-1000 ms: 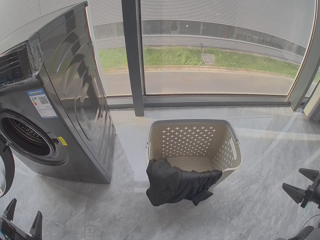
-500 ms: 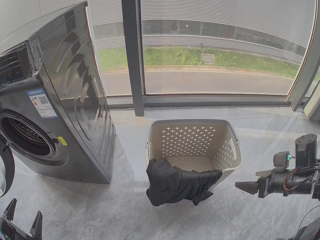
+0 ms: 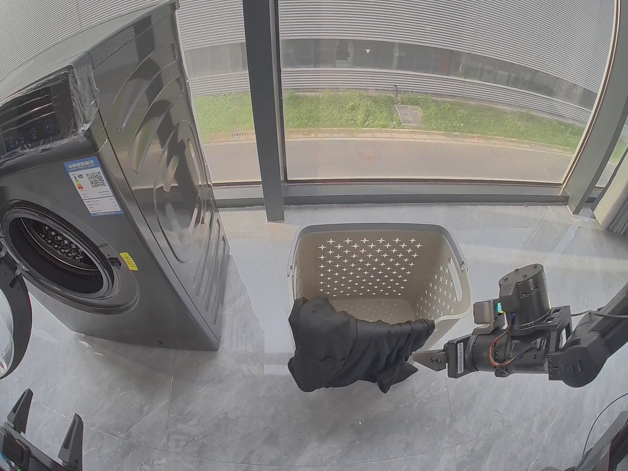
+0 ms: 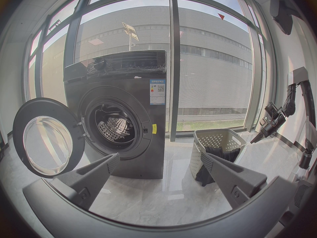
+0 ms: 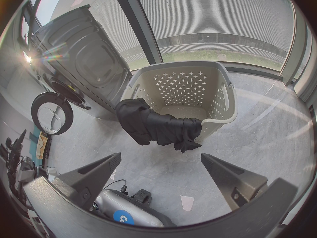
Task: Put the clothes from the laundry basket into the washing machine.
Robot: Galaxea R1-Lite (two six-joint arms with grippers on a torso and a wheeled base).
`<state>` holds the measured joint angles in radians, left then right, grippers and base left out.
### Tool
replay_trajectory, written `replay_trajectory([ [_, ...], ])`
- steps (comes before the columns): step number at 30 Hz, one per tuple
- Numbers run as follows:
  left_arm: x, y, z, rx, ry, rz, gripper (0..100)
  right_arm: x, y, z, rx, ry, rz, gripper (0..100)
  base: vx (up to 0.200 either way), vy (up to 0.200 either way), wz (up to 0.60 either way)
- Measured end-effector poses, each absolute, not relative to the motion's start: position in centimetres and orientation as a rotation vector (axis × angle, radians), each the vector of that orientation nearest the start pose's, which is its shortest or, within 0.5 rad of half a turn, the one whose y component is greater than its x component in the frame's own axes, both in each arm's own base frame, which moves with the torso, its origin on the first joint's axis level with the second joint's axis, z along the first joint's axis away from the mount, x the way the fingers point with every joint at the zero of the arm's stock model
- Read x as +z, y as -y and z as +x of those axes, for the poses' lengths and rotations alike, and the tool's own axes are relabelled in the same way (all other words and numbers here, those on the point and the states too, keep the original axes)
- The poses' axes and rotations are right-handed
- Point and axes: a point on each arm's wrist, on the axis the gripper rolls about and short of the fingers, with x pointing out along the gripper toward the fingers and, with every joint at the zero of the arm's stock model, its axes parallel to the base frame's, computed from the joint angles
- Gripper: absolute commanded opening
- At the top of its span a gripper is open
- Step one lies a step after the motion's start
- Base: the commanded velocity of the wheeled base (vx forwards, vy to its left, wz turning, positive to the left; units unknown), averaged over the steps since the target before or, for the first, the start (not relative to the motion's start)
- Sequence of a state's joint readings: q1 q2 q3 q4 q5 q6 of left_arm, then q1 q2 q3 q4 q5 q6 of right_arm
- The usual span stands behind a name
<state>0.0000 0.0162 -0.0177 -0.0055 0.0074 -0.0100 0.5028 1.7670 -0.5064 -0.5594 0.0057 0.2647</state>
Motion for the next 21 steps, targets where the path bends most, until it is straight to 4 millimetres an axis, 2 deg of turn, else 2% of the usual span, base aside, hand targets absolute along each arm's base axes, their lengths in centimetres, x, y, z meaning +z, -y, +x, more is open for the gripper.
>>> replay_trajectory([
  [2, 8.1, 0.0, -2.3, 0.007, 0.007, -0.010, 100, 7.8, -12.9, 23.4, 0.388, -0.753, 0.073, 100, 0.200, 0.000, 0.00],
  [21, 8.1, 0.0, -2.3, 0.007, 0.007, -0.010, 100, 2.3, -14.2, 26.3, 0.316, -0.836, 0.044, 100, 0.000, 0.000, 0.00],
])
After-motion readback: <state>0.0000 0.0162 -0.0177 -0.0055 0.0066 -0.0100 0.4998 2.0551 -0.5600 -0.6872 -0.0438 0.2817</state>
